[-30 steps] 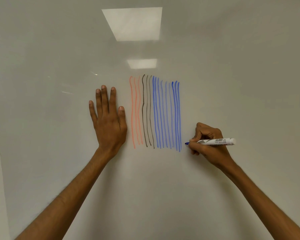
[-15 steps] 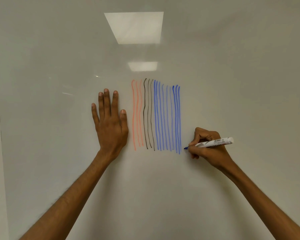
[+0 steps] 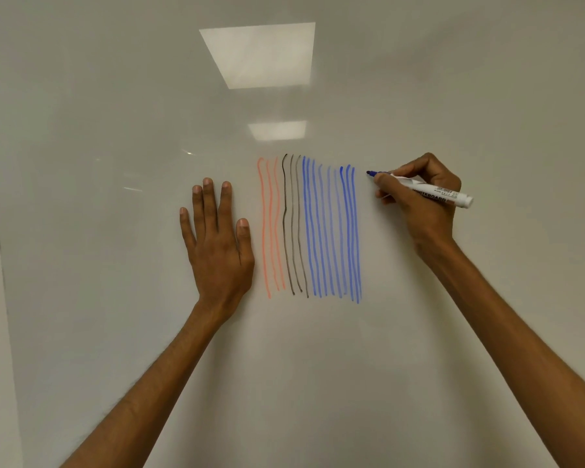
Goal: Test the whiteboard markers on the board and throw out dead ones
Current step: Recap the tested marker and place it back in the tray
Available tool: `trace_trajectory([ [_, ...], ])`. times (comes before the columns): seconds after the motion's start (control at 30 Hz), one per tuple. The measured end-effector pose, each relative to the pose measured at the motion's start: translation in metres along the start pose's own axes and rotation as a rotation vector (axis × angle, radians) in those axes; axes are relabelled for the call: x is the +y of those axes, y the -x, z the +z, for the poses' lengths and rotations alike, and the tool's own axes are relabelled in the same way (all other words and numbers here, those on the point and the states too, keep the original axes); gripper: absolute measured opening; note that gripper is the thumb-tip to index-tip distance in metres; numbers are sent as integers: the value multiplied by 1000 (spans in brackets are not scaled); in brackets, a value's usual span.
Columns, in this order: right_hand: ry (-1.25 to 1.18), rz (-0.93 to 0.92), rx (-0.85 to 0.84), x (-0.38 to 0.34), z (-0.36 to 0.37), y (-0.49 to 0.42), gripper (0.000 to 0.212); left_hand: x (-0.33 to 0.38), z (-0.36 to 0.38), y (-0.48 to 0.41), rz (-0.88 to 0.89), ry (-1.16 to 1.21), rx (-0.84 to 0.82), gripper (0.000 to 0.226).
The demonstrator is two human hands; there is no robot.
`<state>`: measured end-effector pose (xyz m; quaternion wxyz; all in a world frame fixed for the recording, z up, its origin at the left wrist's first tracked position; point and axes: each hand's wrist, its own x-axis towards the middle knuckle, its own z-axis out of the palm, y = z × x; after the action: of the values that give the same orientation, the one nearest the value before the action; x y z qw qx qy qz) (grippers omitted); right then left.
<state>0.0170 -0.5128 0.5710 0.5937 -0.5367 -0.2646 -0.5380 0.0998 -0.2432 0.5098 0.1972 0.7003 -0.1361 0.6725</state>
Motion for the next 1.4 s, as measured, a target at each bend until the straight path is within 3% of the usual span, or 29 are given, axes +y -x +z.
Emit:
trace_trajectory([
  [0.73,148,48,-32,22,-28,72,31,-2,0,3,18,40,17,57],
  [1.4,253,208,-105,32,-51,132,25,-2,-5,10,7,74,-11,56],
])
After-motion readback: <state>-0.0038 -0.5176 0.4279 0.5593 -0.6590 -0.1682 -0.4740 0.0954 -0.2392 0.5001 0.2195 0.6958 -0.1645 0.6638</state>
